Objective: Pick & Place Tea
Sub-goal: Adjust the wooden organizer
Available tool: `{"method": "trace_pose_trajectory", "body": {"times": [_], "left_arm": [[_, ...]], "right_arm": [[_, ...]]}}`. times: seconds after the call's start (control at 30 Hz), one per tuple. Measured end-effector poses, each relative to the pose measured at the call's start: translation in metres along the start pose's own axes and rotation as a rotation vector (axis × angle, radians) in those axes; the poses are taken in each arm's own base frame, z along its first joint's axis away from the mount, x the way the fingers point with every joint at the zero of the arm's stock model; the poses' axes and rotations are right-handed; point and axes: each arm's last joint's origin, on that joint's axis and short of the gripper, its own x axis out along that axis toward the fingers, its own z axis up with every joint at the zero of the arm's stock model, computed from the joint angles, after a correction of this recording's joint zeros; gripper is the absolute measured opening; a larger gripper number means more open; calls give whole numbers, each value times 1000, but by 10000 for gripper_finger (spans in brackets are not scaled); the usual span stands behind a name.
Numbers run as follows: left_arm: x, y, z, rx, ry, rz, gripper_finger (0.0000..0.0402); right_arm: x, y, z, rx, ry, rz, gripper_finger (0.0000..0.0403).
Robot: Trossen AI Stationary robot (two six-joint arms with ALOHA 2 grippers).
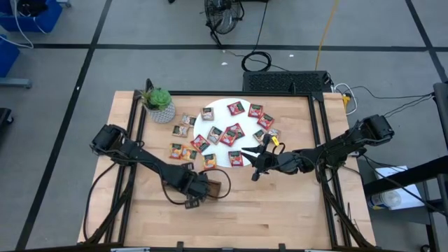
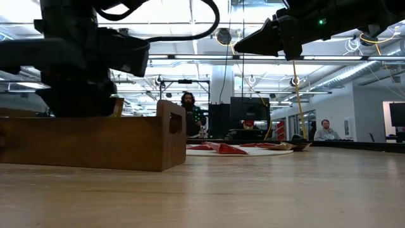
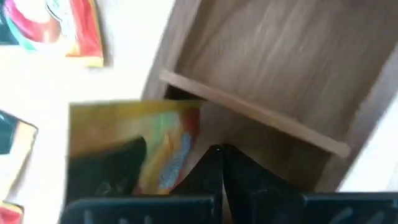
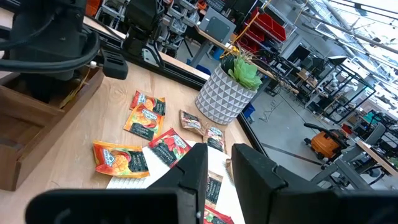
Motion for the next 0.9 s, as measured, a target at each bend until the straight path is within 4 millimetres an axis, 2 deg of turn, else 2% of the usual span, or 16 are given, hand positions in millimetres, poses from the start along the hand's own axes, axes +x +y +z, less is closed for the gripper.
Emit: {"method": "trace_pose_trajectory", "body": {"times": [0.2,0.5,0.6,0.67,0.77,0.9], "left_arm": [[-2,3,2,24,-9,-2,9],[-29,-11,8,178,-122,17,7],[-41,-13,2,222,-106,47,3],[-52,-10,-11,231,-75,159,3],[-71,5,-33,172,-35,379,3],[-86,20,-54,92,-70,441,2]], "right_arm": [[0,0,0,-2,-1,3,61],[0,1,0,-5,-6,26,61],[0,1,0,-7,-7,25,61],[0,1,-1,-9,-3,27,61],[0,1,-1,-11,-2,28,61],[0,1,-1,-9,-3,30,61]]}}
